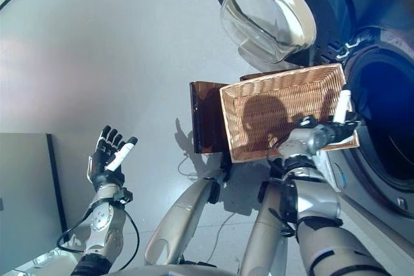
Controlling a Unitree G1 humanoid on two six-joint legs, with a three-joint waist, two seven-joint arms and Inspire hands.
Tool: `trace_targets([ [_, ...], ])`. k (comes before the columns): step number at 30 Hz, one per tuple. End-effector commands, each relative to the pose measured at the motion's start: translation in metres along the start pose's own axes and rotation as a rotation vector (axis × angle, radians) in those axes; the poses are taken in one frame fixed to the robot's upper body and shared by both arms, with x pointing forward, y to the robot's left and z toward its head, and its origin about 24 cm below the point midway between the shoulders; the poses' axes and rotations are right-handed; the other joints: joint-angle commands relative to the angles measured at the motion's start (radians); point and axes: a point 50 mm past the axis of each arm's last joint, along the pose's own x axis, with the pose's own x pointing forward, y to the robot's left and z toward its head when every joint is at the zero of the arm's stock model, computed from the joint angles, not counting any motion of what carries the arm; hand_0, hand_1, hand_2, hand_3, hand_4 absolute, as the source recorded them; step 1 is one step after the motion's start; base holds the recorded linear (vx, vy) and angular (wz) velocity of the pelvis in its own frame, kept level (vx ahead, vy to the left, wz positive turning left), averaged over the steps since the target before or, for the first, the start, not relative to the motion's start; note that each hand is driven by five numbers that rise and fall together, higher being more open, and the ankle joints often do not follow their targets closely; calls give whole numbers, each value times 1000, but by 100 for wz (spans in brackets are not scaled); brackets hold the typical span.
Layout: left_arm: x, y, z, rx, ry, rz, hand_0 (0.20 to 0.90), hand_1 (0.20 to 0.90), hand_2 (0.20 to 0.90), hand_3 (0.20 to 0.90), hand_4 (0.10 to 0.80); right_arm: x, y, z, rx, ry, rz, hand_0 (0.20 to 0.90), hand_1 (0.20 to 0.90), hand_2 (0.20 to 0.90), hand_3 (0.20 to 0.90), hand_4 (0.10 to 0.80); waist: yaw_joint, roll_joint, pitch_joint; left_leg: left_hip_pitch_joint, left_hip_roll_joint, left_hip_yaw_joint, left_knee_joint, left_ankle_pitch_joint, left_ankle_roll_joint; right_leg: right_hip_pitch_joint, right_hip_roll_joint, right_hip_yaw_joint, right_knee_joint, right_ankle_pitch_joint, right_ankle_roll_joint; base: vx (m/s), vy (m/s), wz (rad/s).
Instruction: Pick up the clothes and place them into the washing machine
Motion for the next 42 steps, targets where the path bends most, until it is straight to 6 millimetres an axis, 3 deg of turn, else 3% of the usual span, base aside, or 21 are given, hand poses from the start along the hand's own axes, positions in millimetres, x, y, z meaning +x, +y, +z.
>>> trace_targets([
  [1, 14, 22, 48, 21, -250, 62, 900, 900, 900, 900, 800, 6, 66, 81, 81, -290, 194, 900, 900, 900, 900, 800, 29, 26, -53, -57, -6, -91, 85, -114, -30, 83, 30, 15, 2, -95, -48, 22, -47, 3],
  [2, 14, 21, 48, 18, -250, 61, 900, 900, 900, 900, 800, 6, 67, 82, 80, -292, 194, 900, 900, 900, 900, 800, 29, 28, -52, -57, -7, -91, 84, -114, -30, 82, 29, 16, 2, -96, -48, 37, -23, 7],
  [4, 13, 27, 48, 35, -250, 76, 900, 900, 900, 900, 800, 5, 87, 113, 89, -377, 252, 900, 900, 900, 900, 800, 32, 28, -64, -45, -4, -90, 68, -113, -34, 84, 32, 24, 4, -103, -48, 41, 4, 5],
  [5, 13, 31, 51, 56, -253, 77, 900, 900, 900, 900, 800, 0, 107, 156, 97, -497, 330, 900, 900, 900, 900, 800, 27, 20, -73, -31, -2, -88, 61, -109, -42, 92, 33, 26, 4, -108, -52, 29, 9, 3],
  [6, 13, 30, 50, 52, -253, 74, 900, 900, 900, 900, 800, 0, 109, 158, 95, -502, 330, 900, 900, 900, 900, 800, 28, 24, -71, -29, -2, -88, 60, -108, -43, 92, 33, 27, 4, -109, -52, 35, 21, 0],
  [9, 12, 35, 49, 63, -236, 79, 900, 900, 900, 900, 800, -15, 134, 206, 98, -633, 408, 900, 900, 900, 900, 800, 21, 17, -81, -5, -3, -82, 42, -106, -49, 104, 34, 33, 7, -114, -55, -5, 46, -3],
  [10, 11, 36, 43, 57, -209, 89, 900, 900, 900, 900, 800, -18, 138, 209, 96, -641, 434, 900, 900, 900, 900, 800, 15, 17, -82, -5, 6, -64, 28, -78, -47, 104, 38, 25, -10, -82, -56, -78, 59, -15],
  [12, 11, 38, 39, 48, -190, 105, 900, 900, 900, 900, 800, -17, 138, 203, 91, -628, 441, 900, 900, 900, 900, 800, 10, 10, -90, 14, 4, -66, 24, -101, -49, 123, 41, 37, -21, -95, -53, 69, 21, -27],
  [16, 9, 35, 26, 22, -138, 109, 900, 900, 900, 900, 800, -2, 120, 164, 1, -511, 389, 900, 900, 900, 900, 800, 10, 9, -100, 52, 17, -42, -16, -72, -42, 157, 51, 29, -78, -47, -47, -27, 44, -29],
  [18, 9, 32, 20, 9, -110, 102, 900, 900, 900, 900, 800, 9, 96, 125, -92, -406, 341, 900, 900, 900, 900, 800, 6, 7, -105, 82, 22, -37, -45, -65, -42, 192, 52, 25, -118, -32, -42, 6, 18, -19],
  [19, 9, 32, 20, 9, -110, 102, 900, 900, 900, 900, 800, 9, 96, 124, -92, -405, 340, 900, 900, 900, 900, 800, 6, 7, -104, 84, 22, -37, -46, -65, -43, 194, 52, 24, -120, -31, -42, 2, 21, -15],
  [20, 9, 24, 16, -10, -93, 79, 900, 900, 900, 900, 800, 14, 65, 80, -198, -292, 296, 900, 900, 900, 900, 800, 2, 11, -110, 108, 23, -34, -69, -57, -46, 224, 48, 20, -149, -20, -37, -3, 14, -11],
  [22, 6, 25, 11, -6, -74, 77, 900, 900, 900, 900, 800, 13, 36, 47, -237, -195, 267, 900, 900, 900, 900, 800, -7, 9, -111, 139, 24, -35, -97, -45, -52, 264, 45, 7, -185, -8, -34, -1, 10, -4],
  [23, 6, 23, 9, -7, -66, 74, 900, 900, 900, 900, 800, 7, 8, 13, -298, -92, 259, 900, 900, 900, 900, 800, -6, 5, -115, 159, 23, -34, -121, -34, -56, 292, 42, -3, -215, 0, -29, 0, 0, 0],
  [24, 4, 25, 9, 1, -64, 76, 900, 900, 900, 900, 800, 7, 4, 11, -300, -87, 256, 900, 900, 900, 900, 800, -10, 4, -115, 170, 22, -38, -130, -30, -56, 305, 41, -7, -225, 3, -29, 0, 0, 0],
  [28, 0, 28, -7, 37, 9, 87, 900, 900, 900, 900, 800, -15, -53, -43, -430, 97, 239, 900, 900, 900, 900, 800, -15, -13, -126, 230, 22, -44, -185, -1, -65, 381, 31, -38, -292, 24, -19, 21, -24, 12],
  [30, 0, 27, -8, 50, 14, 82, 900, 900, 900, 900, 800, -20, -62, -51, -455, 129, 251, 900, 900, 900, 900, 800, -17, -18, -127, 241, 23, -46, -193, 1, -64, 392, 28, -43, -300, 28, -18, 26, -20, 26],
  [31, -5, 29, -19, 69, 69, 85, 900, 900, 900, 900, 800, -34, -89, -70, -515, 215, 262, 900, 900, 900, 900, 800, -19, -30, -135, 264, 25, -49, -212, 10, -65, 425, 24, -55, -327, 36, -12, 46, -23, 12],
  [33, -8, 31, -26, 110, 104, 76, 900, 900, 900, 900, 800, -45, -107, -82, -568, 278, 278, 900, 900, 900, 900, 800, -22, -46, -142, 292, 27, -52, -225, 12, -67, 460, 19, -64, -351, 43, -7, 59, -20, 10],
  [40, -22, 50, -53, 197, 263, 122, 900, 900, 900, 900, 800, -68, -182, -94, -778, 443, 264, 900, 900, 900, 900, 800, -43, -107, -189, 416, 33, -64, -265, 10, -65, 597, 11, -98, -427, 62, 11, 66, -6, 8],
  [42, -27, 54, -58, 219, 298, 124, 900, 900, 900, 900, 800, -69, -193, -92, -842, 454, 264, 900, 900, 900, 900, 800, -50, -115, -195, 442, 36, -65, -276, 8, -66, 623, 11, -105, -441, 64, 13, 61, -9, 0],
])
